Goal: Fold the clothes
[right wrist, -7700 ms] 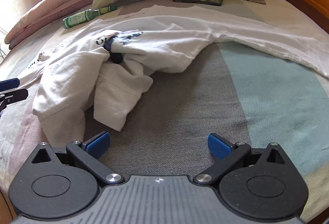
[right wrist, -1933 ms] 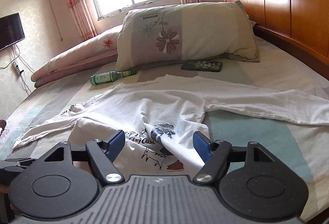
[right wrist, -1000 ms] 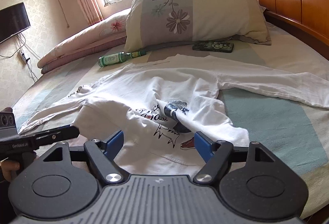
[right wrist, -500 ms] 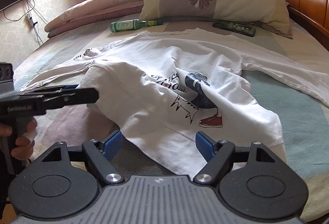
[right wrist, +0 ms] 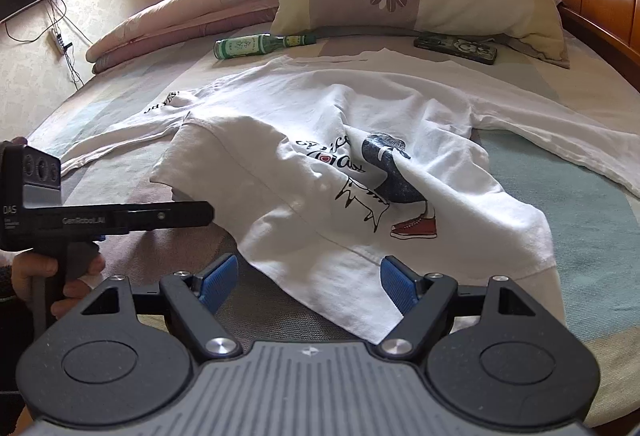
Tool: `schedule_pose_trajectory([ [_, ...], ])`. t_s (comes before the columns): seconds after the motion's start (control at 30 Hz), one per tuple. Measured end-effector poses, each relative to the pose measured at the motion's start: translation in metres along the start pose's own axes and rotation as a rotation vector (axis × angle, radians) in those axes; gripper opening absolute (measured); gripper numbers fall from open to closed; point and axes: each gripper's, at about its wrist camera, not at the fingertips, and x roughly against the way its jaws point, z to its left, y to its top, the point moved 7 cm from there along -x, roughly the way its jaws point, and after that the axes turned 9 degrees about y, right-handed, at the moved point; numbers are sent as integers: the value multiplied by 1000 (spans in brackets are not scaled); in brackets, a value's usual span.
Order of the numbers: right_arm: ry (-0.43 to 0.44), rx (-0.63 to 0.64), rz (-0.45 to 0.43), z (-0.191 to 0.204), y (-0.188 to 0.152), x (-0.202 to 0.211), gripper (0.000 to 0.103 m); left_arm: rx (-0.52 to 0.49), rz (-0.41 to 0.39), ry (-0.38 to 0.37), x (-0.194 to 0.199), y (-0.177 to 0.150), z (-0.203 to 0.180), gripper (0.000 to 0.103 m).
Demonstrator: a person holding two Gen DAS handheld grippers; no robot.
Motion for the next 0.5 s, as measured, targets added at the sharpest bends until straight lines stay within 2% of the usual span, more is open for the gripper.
schedule_pose_trajectory([
  [0.1,-18,-8,2,-4,1,1,83,-4,-19,-28,-6,5,-7,62],
  [0.17,-31,-12,5,-6,1,0,83,1,-67,-62,2,15,-13,61],
  [0.33,-38,-10,10,-6,0,-2,83,6,-231,-162,58,41,-25,62],
  [0.4,-34,-4,13,-3,0,-3,83,-7,-304,-185,88,50,-28,66],
  [0.43,-30,1,13,-2,0,-3,83,-31,-330,-169,102,52,-28,68],
  [0.47,-25,5,13,0,1,-4,83,-65,-339,-111,111,52,-26,74],
  [0.5,-20,10,14,2,2,-4,83,-106,-338,-27,119,51,-23,75],
])
